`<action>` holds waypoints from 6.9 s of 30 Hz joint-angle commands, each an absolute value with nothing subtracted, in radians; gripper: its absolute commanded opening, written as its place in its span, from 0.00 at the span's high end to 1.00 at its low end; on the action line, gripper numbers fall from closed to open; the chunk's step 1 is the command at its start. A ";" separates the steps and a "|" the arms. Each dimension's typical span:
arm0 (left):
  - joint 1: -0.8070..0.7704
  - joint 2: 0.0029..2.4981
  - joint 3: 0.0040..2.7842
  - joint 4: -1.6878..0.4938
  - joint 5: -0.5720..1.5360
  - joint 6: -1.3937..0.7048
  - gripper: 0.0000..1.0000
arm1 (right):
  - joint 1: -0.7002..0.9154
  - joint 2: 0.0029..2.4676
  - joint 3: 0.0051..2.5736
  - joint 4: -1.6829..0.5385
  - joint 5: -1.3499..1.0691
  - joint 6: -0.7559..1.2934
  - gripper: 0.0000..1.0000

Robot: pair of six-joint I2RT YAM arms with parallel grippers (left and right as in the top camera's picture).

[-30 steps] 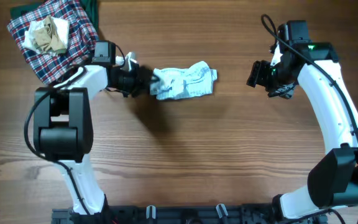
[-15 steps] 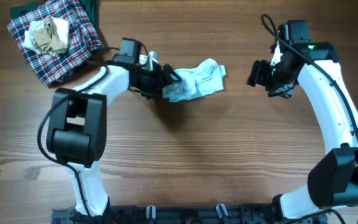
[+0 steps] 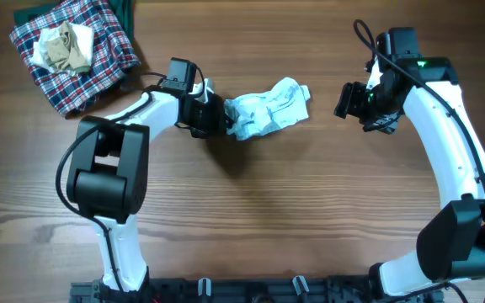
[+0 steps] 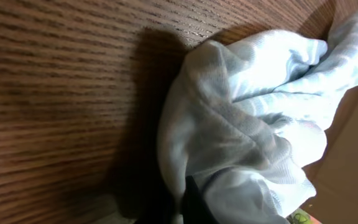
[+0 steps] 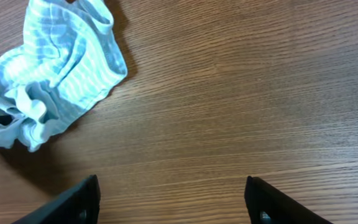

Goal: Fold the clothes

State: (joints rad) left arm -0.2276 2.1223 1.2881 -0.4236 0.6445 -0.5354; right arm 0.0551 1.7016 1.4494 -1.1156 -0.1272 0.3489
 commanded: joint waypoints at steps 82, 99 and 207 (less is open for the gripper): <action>-0.094 1.823 1.459 -0.782 0.186 -0.450 0.49 | 0.345 2.024 1.471 -0.647 -0.443 0.597 0.96; -0.263 1.934 1.459 -0.714 0.273 -0.506 0.75 | 0.360 2.076 1.471 -0.571 -0.389 0.606 0.96; -0.017 1.866 1.457 -0.844 0.009 -0.514 0.05 | 0.480 2.137 1.475 -0.160 -0.623 0.659 0.96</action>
State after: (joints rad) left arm -0.0273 1.8782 1.4506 -0.8421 0.0193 -0.4995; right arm 0.4767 2.1082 1.4761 -0.1699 -0.5880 0.6399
